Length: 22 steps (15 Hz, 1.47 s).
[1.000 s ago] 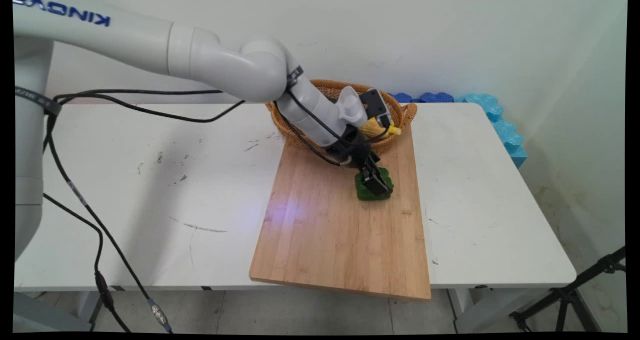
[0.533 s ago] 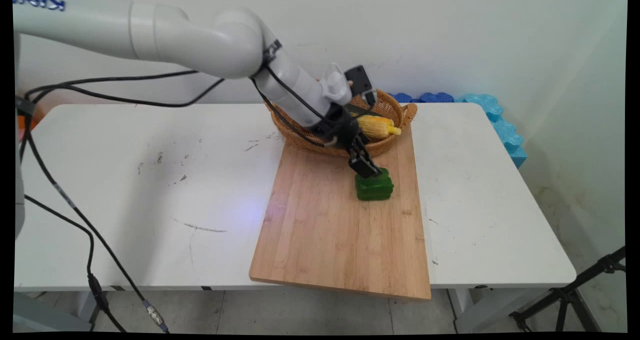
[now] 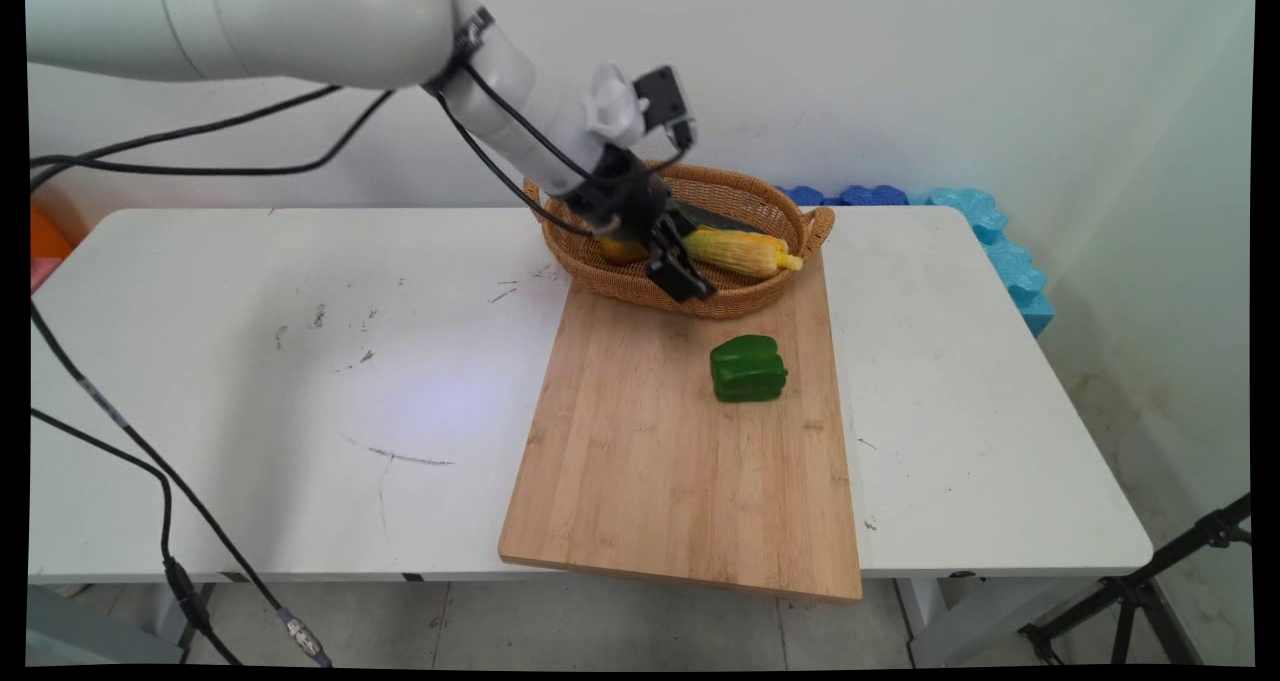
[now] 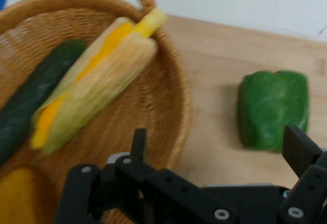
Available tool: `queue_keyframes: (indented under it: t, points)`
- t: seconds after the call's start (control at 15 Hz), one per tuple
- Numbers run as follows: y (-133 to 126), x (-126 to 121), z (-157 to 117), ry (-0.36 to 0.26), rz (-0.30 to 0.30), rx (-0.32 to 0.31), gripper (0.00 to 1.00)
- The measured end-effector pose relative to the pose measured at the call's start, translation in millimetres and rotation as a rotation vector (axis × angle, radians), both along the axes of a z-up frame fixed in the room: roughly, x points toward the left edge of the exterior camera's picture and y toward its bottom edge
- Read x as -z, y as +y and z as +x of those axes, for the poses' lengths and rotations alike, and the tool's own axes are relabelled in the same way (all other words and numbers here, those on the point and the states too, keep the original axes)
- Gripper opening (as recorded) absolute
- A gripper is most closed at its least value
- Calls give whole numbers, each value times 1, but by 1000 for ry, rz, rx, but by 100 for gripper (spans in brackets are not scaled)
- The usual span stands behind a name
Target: Pick up the potato from the vegetable basket
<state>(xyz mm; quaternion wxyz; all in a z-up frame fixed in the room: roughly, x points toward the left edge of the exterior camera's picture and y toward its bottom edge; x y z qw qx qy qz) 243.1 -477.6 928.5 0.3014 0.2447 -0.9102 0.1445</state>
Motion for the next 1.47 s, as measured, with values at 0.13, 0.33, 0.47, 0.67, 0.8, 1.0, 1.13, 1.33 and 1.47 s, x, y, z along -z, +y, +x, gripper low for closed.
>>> queue_keyframes:
  t: [0.13, 0.33, 0.47, 0.67, 0.8, 1.0, 1.13, 1.33, 1.47]
  points:
    - [-5, -8, 16, -18, -12, -10, 100]
    - [-13, -15, 35, -39, -25, -23, 100]
    - [-20, -18, 49, -54, -30, -38, 100]
    - [-33, -17, 65, -72, -32, -67, 100]
    - [-40, -14, 71, -80, -28, -85, 100]
    - [-55, -1, 77, -89, -16, -125, 100]
    - [-67, 9, 78, -89, -9, -158, 100]
    - [-81, 23, 78, -87, 2, -198, 100]
    - [-90, 34, 77, -85, 10, -223, 100]
